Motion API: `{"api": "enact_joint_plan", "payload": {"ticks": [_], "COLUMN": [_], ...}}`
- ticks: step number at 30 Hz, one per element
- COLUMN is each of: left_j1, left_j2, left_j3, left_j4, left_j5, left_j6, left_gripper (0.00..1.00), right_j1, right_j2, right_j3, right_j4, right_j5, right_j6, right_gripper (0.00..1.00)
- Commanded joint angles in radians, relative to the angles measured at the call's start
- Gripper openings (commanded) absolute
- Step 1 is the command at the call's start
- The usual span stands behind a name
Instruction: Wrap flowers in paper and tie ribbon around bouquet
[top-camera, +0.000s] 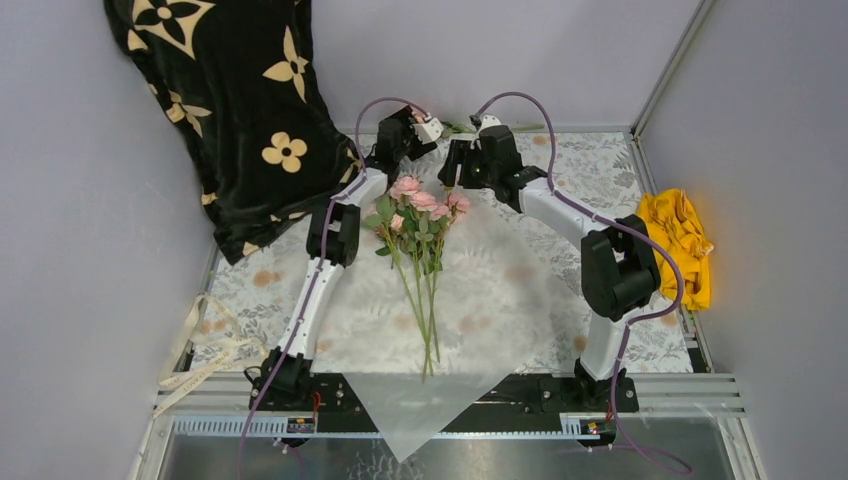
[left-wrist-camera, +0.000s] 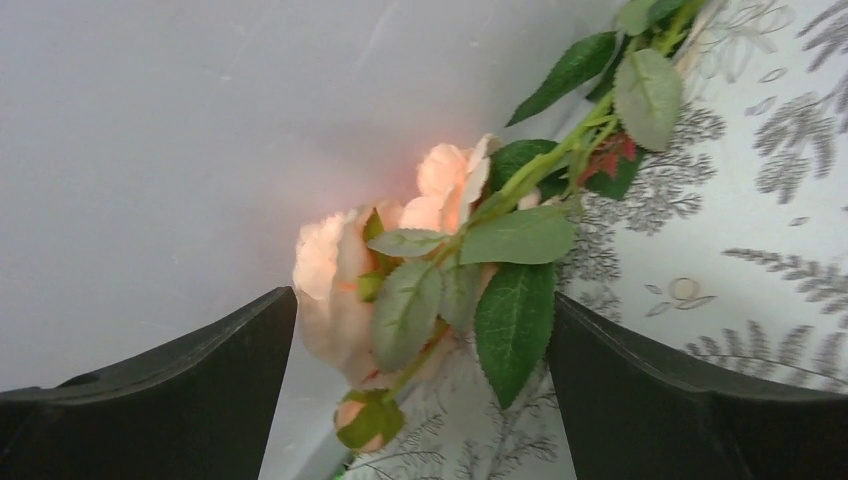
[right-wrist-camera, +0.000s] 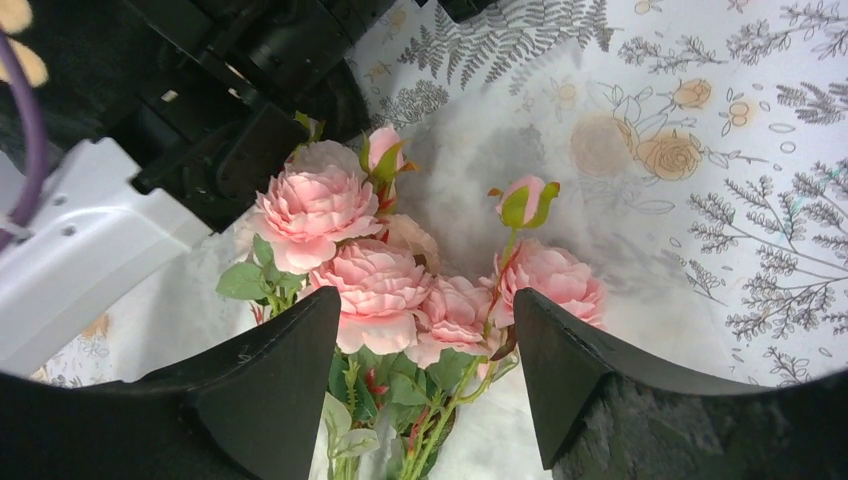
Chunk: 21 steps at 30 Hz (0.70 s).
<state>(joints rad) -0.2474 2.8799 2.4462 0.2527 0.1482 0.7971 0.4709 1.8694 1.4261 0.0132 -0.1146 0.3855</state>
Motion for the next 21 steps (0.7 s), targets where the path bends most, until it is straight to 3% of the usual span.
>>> {"api": "enact_joint_plan", "payload": {"ticks": [1,8,9,10,11,15,21], "left_j1": [0.018,0.022,0.022,0.023,0.024,0.020,0.037], "left_j2": [0.067,0.127,0.147,0.160,0.164,0.162,0.042], "left_j3": [0.047,0.084,0.108,0.123,0.122,0.104,0.011], "left_j4": [0.212,0.224,0.219,0.219,0.232,0.287,0.356], "left_j5": [-0.029,0.021,0.026,0.035,0.043,0.067,-0.026], "left_j6": [0.114,0.234,0.254,0.266,0.273,0.261,0.107], "left_gripper": [0.99,0.99,0.93,0.80,0.57,0.01,0.00], "right_j1": [-0.009,-0.015,-0.016,-0.016,-0.017,-0.025,-0.040], "right_j2": [-0.006,-0.017,-0.017,-0.019,-0.022,-0.038,-0.082], "right_j3": [0.068,0.066,0.067,0.067,0.065,0.046,-0.012], "right_j4": [-0.023,-0.046,-0.048,-0.050,-0.050,-0.048,-0.023], "right_j5": [0.002,-0.015,-0.019,-0.022,-0.022,-0.018,-0.010], "right_j6": [-0.050,-0.079,-0.083,-0.090,-0.099,-0.110,-0.107], "right_gripper": [0.72,0.72,0.72,0.72,0.72,0.72,0.72]}}
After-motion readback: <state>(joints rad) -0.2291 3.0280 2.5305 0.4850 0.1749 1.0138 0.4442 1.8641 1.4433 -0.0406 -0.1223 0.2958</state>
